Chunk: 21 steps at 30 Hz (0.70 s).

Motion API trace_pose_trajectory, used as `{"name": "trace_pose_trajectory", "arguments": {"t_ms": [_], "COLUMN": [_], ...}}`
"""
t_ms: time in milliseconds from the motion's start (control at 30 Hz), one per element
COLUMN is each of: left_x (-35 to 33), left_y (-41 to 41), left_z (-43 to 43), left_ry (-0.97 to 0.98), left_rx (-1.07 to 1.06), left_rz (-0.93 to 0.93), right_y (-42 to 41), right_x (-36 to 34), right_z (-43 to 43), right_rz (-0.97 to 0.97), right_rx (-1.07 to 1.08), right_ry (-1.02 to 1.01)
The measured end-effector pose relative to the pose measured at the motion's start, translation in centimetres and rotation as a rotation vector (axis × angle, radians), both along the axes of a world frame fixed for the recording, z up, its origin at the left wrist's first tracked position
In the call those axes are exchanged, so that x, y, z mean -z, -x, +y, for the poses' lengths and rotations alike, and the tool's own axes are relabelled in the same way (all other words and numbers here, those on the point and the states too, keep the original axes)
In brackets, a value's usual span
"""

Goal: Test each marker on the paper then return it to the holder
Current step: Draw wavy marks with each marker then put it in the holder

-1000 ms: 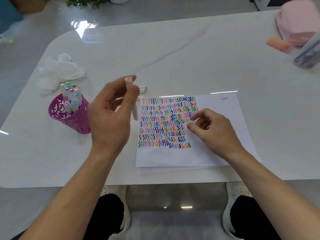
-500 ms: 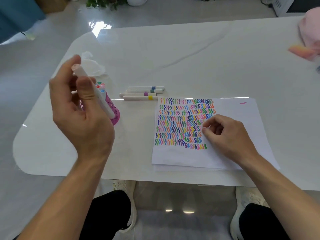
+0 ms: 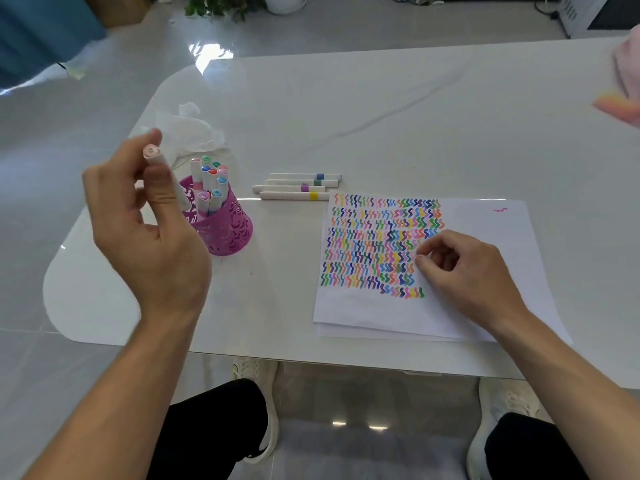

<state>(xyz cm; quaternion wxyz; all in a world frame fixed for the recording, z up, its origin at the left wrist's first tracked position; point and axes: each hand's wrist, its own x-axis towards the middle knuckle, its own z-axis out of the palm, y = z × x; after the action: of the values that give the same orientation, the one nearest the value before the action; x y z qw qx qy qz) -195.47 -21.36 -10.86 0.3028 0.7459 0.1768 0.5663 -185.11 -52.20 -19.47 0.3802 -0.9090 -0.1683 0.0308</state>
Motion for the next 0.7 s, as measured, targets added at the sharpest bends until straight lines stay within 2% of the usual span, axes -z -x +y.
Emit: {"name": "trace_pose_trajectory", "arguments": {"t_ms": [200, 467, 567, 700], "left_x": [0.6, 1.9, 2.2, 2.1], "left_y": [0.0, -0.1, -0.1, -0.2], "left_z": [-0.5, 0.8, 0.7, 0.5], "left_ry": [0.095, 0.098, 0.079, 0.080], "left_rx": [0.003, -0.102, -0.113, -0.087], "left_rz": [0.270, 0.580, 0.649, 0.647], "right_y": [0.0, 0.0, -0.1, 0.0], "right_x": [0.0, 0.0, 0.0, 0.0], "right_z": [0.0, 0.0, 0.1, 0.0], "right_rz": [0.001, 0.003, -0.002, -0.003], "right_rx": [-0.008, -0.007, -0.009, -0.009], "right_ry": [0.000, -0.005, 0.002, -0.003]}}
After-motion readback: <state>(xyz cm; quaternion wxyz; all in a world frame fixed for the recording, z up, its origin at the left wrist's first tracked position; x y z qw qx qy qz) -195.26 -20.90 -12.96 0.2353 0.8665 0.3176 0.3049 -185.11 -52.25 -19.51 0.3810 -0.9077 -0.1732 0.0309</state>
